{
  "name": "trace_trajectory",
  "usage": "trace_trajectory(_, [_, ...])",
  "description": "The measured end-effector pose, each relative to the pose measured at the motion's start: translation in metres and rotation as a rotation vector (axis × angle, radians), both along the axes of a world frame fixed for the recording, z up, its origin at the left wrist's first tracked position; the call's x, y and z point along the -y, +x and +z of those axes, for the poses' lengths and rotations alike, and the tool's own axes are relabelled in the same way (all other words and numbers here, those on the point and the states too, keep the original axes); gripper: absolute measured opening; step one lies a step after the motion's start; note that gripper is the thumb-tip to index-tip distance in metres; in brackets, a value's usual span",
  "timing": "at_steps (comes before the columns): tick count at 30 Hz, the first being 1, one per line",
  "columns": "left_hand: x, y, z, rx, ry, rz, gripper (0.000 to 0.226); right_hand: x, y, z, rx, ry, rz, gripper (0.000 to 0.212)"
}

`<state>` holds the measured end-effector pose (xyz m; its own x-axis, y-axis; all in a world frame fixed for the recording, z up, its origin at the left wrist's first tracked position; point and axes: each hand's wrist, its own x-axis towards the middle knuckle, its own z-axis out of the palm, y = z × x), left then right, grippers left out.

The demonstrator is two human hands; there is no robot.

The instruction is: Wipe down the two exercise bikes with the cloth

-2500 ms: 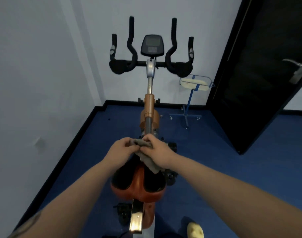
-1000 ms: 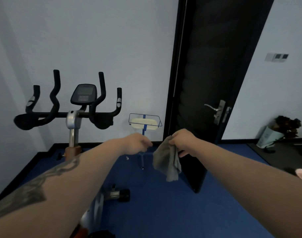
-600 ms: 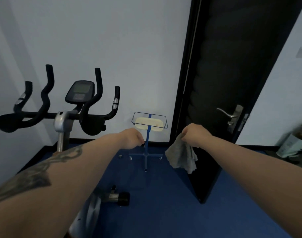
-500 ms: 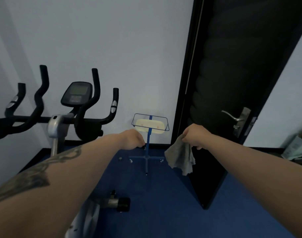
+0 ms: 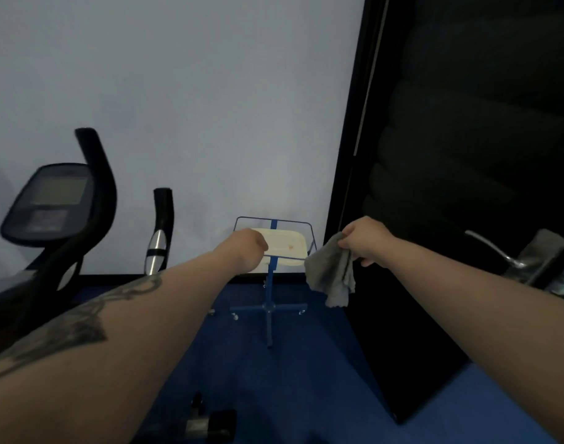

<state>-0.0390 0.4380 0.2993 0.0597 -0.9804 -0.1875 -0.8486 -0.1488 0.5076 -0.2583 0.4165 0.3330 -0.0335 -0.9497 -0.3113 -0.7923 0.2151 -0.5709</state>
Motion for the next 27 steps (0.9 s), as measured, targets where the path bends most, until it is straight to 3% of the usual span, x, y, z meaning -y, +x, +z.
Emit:
trace_trajectory(10, [0.165, 0.02, -0.053, 0.002, 0.096, 0.233, 0.038, 0.198, 0.025, -0.081, 0.078, 0.069, 0.11, 0.019])
trace_trajectory(16, [0.228, 0.047, -0.088, 0.036, 0.198, 0.285, 0.033, 0.295, 0.056, -0.131, -0.018, 0.051, 0.193, 0.018])
trace_trajectory(22, [0.274, 0.081, -0.095, 0.067, 0.217, 0.34, 0.034, 0.365, 0.098, -0.147, -0.117, -0.039, 0.139, 0.024])
trace_trajectory(27, [0.299, 0.088, -0.092, 0.056, 0.2, 0.331, 0.035, 0.38, 0.124, -0.143, -0.165, 0.015, 0.227, 0.026])
